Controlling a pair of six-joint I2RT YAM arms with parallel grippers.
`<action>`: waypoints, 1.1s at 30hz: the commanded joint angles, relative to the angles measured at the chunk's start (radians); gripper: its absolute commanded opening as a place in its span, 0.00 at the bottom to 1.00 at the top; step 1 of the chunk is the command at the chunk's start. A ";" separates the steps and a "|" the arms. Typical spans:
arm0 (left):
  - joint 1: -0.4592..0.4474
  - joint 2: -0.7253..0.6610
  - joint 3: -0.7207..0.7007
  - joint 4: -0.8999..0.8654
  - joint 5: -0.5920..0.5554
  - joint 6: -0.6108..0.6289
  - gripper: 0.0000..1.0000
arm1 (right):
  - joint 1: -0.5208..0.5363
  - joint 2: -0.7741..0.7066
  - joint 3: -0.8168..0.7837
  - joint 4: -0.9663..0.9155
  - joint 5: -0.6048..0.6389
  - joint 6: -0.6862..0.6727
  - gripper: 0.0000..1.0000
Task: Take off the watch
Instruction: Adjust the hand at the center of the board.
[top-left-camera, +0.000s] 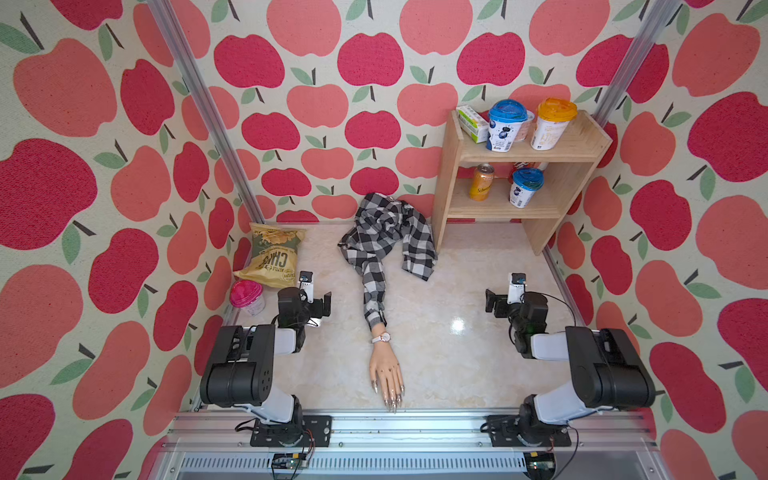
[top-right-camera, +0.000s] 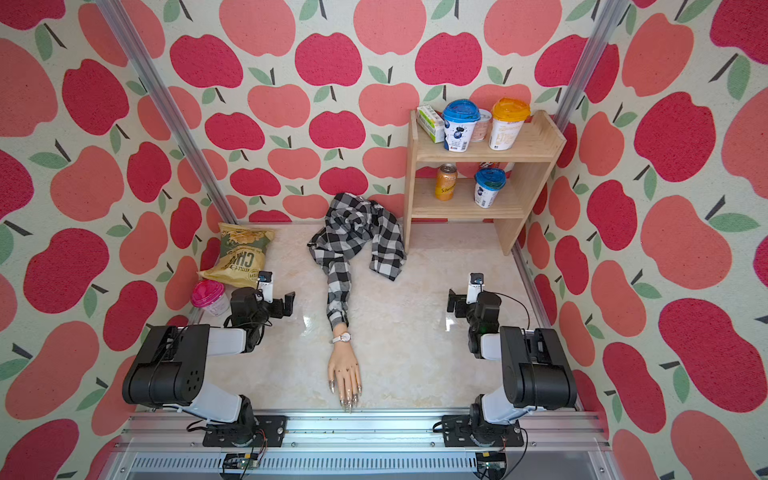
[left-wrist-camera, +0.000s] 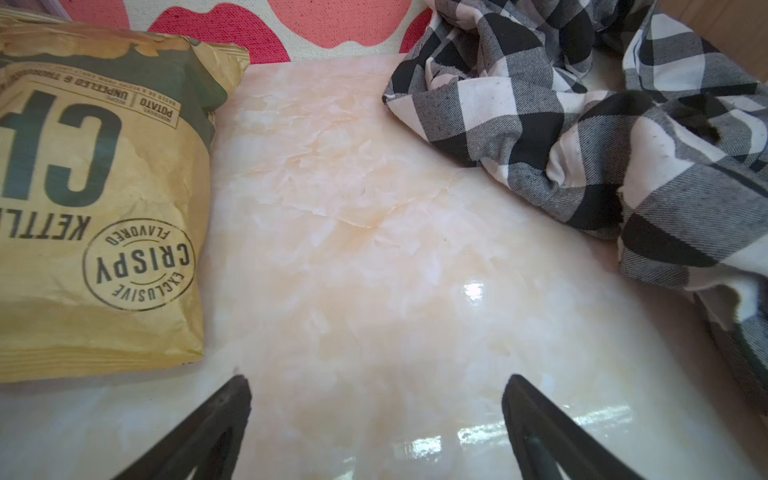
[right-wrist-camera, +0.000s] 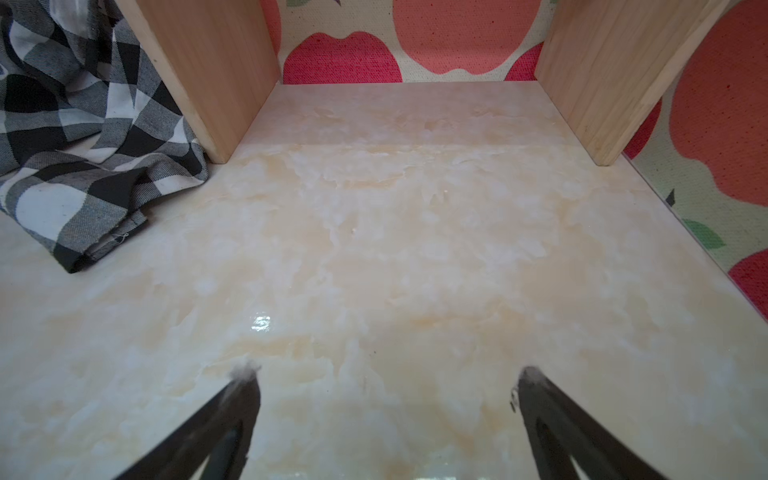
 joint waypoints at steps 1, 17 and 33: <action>-0.008 0.015 0.029 0.033 0.010 -0.019 0.97 | -0.009 0.015 0.023 0.046 -0.023 0.024 1.00; -0.011 0.014 0.029 0.034 0.001 -0.017 0.97 | -0.010 0.014 0.023 0.045 -0.024 0.025 1.00; -0.122 -0.152 0.370 -0.673 -0.255 -0.063 0.97 | -0.018 -0.383 0.331 -0.695 0.045 0.288 1.00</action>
